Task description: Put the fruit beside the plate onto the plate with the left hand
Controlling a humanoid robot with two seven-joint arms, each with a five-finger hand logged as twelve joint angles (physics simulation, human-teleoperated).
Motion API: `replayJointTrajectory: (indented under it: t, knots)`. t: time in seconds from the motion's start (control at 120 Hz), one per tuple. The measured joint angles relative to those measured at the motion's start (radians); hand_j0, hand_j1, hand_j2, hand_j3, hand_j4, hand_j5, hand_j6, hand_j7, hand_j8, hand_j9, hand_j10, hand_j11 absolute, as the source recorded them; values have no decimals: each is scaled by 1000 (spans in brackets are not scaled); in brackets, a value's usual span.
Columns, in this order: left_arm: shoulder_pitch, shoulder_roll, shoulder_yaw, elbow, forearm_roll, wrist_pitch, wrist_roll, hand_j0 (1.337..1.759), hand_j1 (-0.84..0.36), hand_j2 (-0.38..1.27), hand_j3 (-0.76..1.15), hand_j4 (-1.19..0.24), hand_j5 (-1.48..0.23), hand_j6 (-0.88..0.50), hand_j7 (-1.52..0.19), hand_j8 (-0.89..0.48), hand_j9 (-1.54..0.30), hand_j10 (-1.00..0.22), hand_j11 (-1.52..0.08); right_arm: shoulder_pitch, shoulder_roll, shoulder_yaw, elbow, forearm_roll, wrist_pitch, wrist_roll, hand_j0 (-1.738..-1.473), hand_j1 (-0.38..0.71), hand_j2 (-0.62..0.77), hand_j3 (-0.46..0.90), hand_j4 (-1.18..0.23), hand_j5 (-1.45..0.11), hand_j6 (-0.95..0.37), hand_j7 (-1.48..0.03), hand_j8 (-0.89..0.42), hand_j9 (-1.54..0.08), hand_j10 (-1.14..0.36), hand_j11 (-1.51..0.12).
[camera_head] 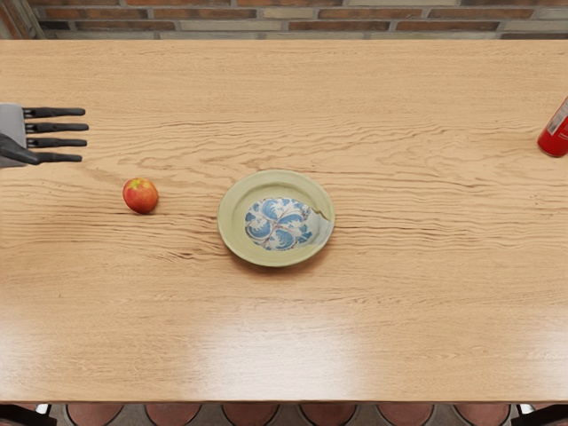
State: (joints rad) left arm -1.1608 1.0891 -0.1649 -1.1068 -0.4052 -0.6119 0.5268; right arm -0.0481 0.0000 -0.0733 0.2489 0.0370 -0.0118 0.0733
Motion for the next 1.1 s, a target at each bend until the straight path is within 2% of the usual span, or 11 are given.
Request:
replayJointTrajectory:
  t: [0.133,0.208,0.342,0.467,0.55,0.65,0.75,0.8,0.9,1.0,1.1]
  knots:
    - [-12,-39,-1,0,11,0,46,1658,347,-1,0,3,-1,3,-1,3,-1,2,-1,0,0,2,-1,0,0,0,-1658,-335,-2,0,-11,-15,-11,-15,-11,-15,-11,-15]
    - [-31,-49,-24,1,106,0,66,1658,330,1,0,-12,-19,-11,-19,-11,-19,-12,-20,-1,0,2,-3,0,0,0,-1658,-335,-2,0,-11,-15,-11,-15,-11,-15,-11,-15]
    - [-98,-140,-92,-2,262,0,79,1658,304,5,0,-34,-47,-34,-47,-34,-47,-35,-47,-1,0,3,-4,0,0,0,-1658,-335,-2,0,-11,-15,-11,-15,-11,-15,-11,-15]
    - [-97,-170,-113,-13,314,0,83,1658,265,12,0,-69,-90,-68,-90,-68,-90,-69,-90,-1,0,3,-5,0,0,0,-1658,-335,-2,0,-11,-15,-11,-15,-11,-15,-11,-15]
    - [-114,-170,-115,-87,354,0,83,1658,249,15,0,-82,-108,-82,-108,-82,-108,-82,-108,-1,0,3,-5,0,0,0,-1658,-335,-2,0,-11,-15,-11,-15,-11,-15,-11,-15]
    - [-147,-198,-121,-206,495,14,84,1658,237,18,0,-94,-122,-94,-122,-94,-122,-94,-122,-1,0,3,-5,0,0,0,-1658,-335,-2,0,-11,-15,-11,-15,-11,-15,-11,-15]
    - [-188,-225,-124,-255,629,112,84,1658,230,19,0,-100,-129,-100,-129,-100,-129,-100,-129,-1,0,3,-5,0,0,0,-1658,-335,-2,0,-11,-15,-11,-15,-11,-15,-11,-15]
    - [-180,-277,-122,-267,696,172,84,1658,231,19,0,-99,-128,-100,-128,-99,-128,-99,-128,-1,0,3,-5,0,0,0,-1658,-335,-2,0,-11,-15,-11,-15,-11,-15,-11,-15]
    - [-171,-298,-116,-281,873,311,84,1658,233,19,0,-99,-127,-100,-126,-99,-126,-99,-126,-1,0,3,-5,0,0,0,-1658,-335,-2,0,-11,-15,-11,-15,-11,-15,-11,-15]
    - [-128,-364,-85,-308,1086,515,84,1658,236,19,0,-97,-123,-98,-123,-98,-123,-97,-123,-1,0,3,-5,0,0,0,-1658,-335,-2,0,-11,-15,-11,-15,-11,-15,-11,-15]
    - [-80,-365,-61,-334,1189,607,84,1658,272,14,0,-68,-85,-69,-85,-69,-85,-68,-84,-1,0,3,-5,0,0,0,-1658,-335,-2,0,-11,-15,-11,-15,-11,-15,-11,-15]
